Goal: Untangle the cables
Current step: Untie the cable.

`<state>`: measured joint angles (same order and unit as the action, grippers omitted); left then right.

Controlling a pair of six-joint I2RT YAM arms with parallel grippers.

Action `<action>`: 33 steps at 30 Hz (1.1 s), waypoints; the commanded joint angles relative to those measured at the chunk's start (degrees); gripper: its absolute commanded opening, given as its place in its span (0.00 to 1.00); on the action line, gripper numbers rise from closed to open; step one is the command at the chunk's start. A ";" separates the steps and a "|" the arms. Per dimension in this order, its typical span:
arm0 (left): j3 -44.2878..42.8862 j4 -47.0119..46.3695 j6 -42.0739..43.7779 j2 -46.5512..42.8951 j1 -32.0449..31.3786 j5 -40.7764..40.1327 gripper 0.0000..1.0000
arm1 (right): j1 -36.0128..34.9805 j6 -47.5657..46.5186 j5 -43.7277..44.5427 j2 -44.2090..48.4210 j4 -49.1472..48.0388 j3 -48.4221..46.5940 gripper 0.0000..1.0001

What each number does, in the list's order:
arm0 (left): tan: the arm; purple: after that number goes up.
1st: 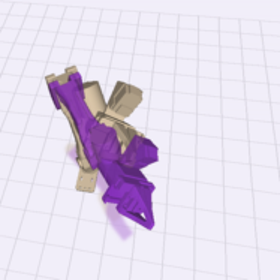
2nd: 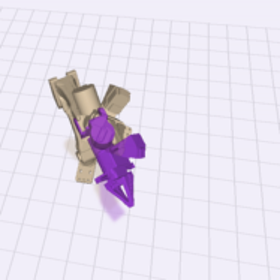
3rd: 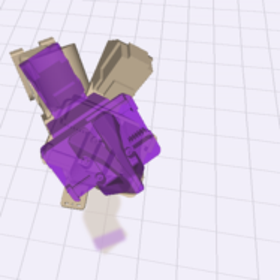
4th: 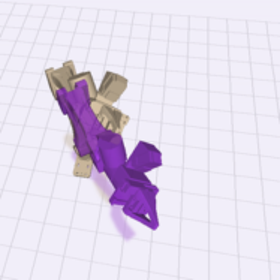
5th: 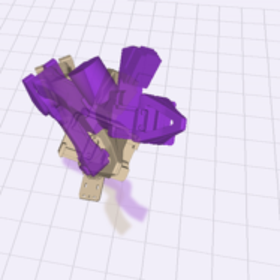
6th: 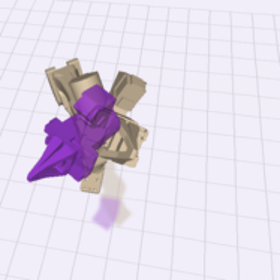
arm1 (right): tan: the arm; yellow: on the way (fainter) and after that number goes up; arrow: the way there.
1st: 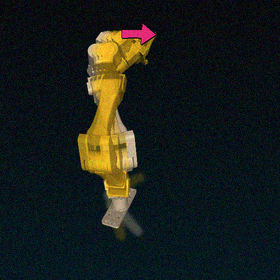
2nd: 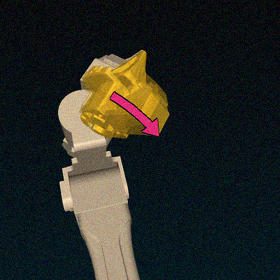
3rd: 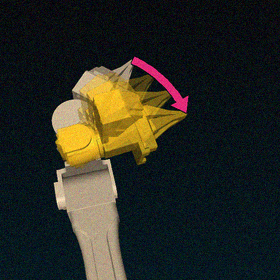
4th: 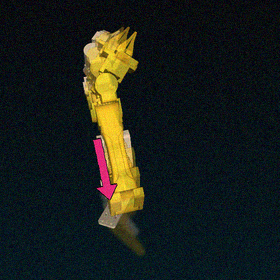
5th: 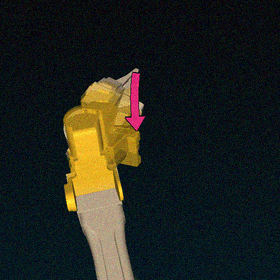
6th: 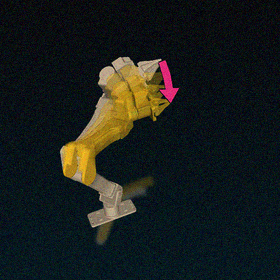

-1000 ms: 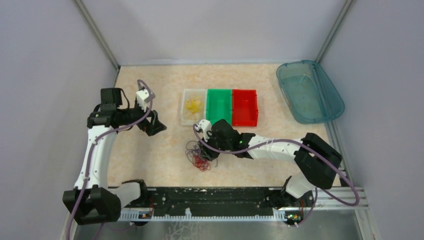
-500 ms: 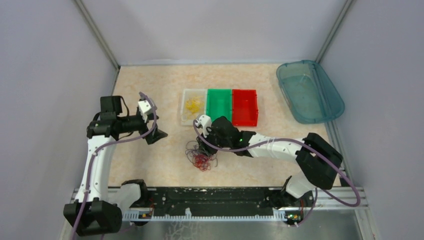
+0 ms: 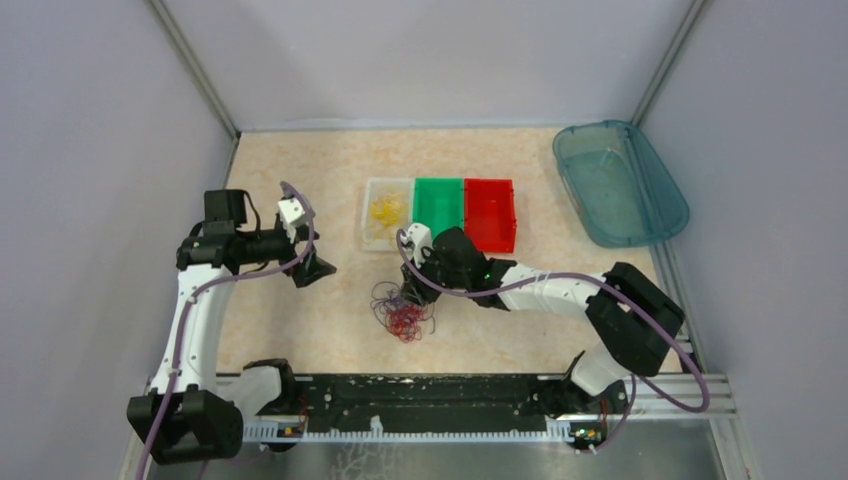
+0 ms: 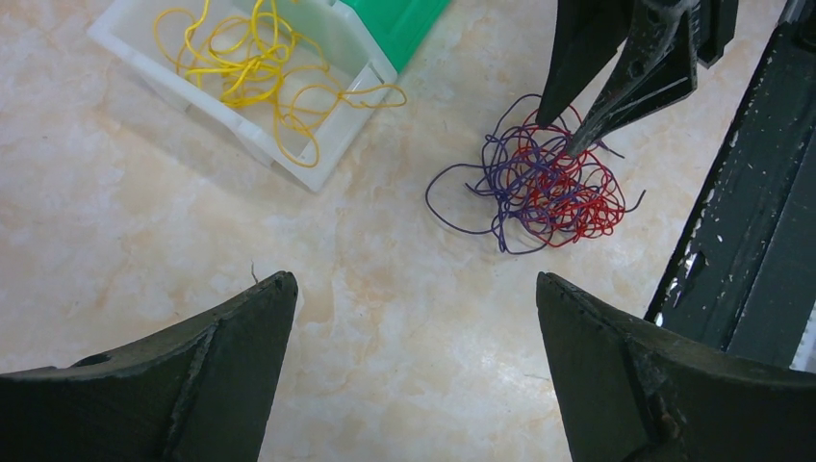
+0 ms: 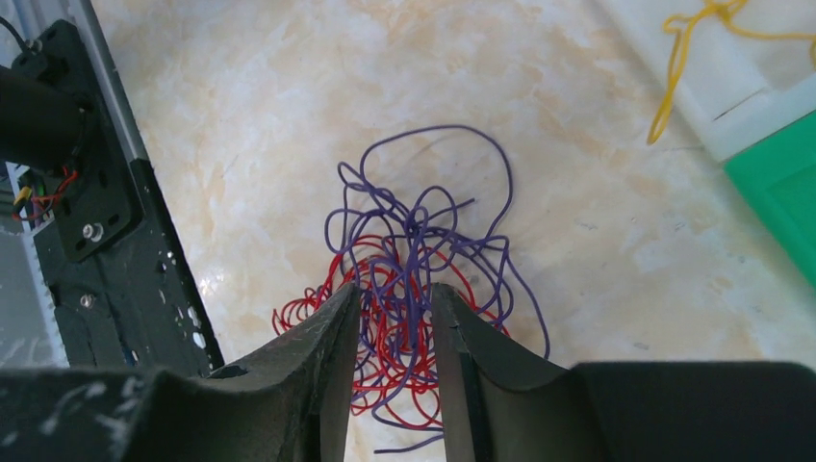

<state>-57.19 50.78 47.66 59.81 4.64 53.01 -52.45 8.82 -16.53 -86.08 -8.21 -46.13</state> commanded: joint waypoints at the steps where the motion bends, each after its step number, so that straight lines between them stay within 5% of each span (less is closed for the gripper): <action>1: -1.17 0.52 0.64 0.47 -0.01 2.50 0.99 | 0.06 1.59 -3.91 -2.02 -6.00 0.70 0.33; 8: -1.34 0.24 0.00 0.69 -0.33 2.68 0.99 | 0.07 1.11 -3.11 -3.97 -5.82 -0.61 0.29; 13: -0.69 0.20 -0.24 0.56 -0.54 3.79 0.99 | 0.10 1.23 -3.32 -3.66 -6.18 -1.11 0.00; 21: 3.04 -0.86 1.45 -0.54 -2.72 5.12 0.99 | 0.07 0.77 -4.99 -1.71 -5.76 -3.65 0.00; 33: 6.73 -9.84 -2.26 -3.69 -16.14 2.19 0.92 | -0.02 4.59 -18.82 2.87 -9.41 -8.15 0.00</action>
<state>-51.03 45.43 46.59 57.01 -9.39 55.11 -52.42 11.44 -28.95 -86.15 -12.75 -50.39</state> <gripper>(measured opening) 0.944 0.009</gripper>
